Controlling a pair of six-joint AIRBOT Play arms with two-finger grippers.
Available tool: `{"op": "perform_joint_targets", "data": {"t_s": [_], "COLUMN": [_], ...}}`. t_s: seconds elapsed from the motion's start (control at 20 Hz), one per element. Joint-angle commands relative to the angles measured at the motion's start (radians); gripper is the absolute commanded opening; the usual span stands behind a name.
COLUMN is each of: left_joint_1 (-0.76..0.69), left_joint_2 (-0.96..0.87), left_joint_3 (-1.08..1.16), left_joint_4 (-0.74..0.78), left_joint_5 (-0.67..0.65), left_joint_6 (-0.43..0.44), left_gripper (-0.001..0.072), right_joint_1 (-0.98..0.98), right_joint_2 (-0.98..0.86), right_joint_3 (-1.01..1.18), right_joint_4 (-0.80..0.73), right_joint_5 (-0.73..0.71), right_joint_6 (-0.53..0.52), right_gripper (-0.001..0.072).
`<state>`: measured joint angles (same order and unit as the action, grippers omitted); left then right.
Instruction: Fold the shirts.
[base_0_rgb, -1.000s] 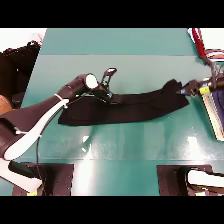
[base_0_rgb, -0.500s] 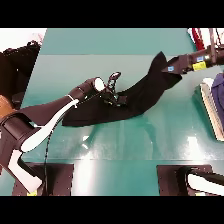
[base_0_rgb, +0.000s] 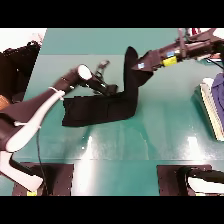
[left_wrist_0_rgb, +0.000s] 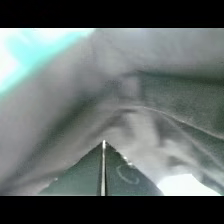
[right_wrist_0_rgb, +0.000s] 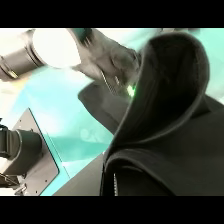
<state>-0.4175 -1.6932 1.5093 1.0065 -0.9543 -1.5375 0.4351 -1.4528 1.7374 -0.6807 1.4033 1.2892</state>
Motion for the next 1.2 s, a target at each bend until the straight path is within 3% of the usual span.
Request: {"op": "perform_joint_targets", "data": {"t_s": [0.0, 0.25, 0.3, 0.4, 0.45, 0.5, 0.6, 0.85, 1.15], "left_joint_1": [0.166, 0.428, 0.468, 0.518, 0.53, 0.534, 0.534, 0.534, 0.526], "left_joint_2": [0.163, 0.41, 0.446, 0.49, 0.5, 0.504, 0.502, 0.5, 0.5], "left_joint_3": [0.005, 0.004, 0.004, 0.004, 0.003, 0.003, 0.003, 0.003, 0.003], "left_joint_4": [0.22, 0.342, 0.341, 0.341, 0.341, 0.341, 0.336, 0.309, 0.272], "left_joint_5": [-0.095, -0.159, -0.162, -0.166, -0.172, -0.186, -0.216, -0.26, -0.288], "left_joint_6": [0.0, 0.001, 0.001, 0.0, 0.0, 0.001, 0.001, 0.001, 0.001], "left_gripper": [0.0023, 0.0023, 0.0023, 0.0023, 0.0023, 0.0023, 0.0023, 0.0023, 0.0023], "right_joint_1": [0.137, 0.402, 0.449, 0.509, 0.524, 0.529, 0.509, 0.317, -0.039], "right_joint_2": [-0.066, -0.262, -0.306, -0.386, -0.415, -0.435, -0.431, -0.275, -0.09], "right_joint_3": [0.044, 0.15, 0.182, 0.254, 0.289, 0.317, 0.317, 0.056, -0.43], "right_joint_4": [0.01, 0.008, 0.008, 0.008, 0.006, -0.001, -0.018, -0.029, -0.027], "right_joint_5": [-0.108, -0.295, -0.331, -0.34, -0.317, -0.286, -0.231, -0.111, -0.186], "right_joint_6": [-0.019, -0.072, -0.097, -0.114, -0.114, -0.114, -0.111, -0.1, -0.016], "right_gripper": [0.0018, 0.0019, 0.0074, 0.057, 0.0596, 0.0588, 0.0437, 0.0429, 0.0429]}}
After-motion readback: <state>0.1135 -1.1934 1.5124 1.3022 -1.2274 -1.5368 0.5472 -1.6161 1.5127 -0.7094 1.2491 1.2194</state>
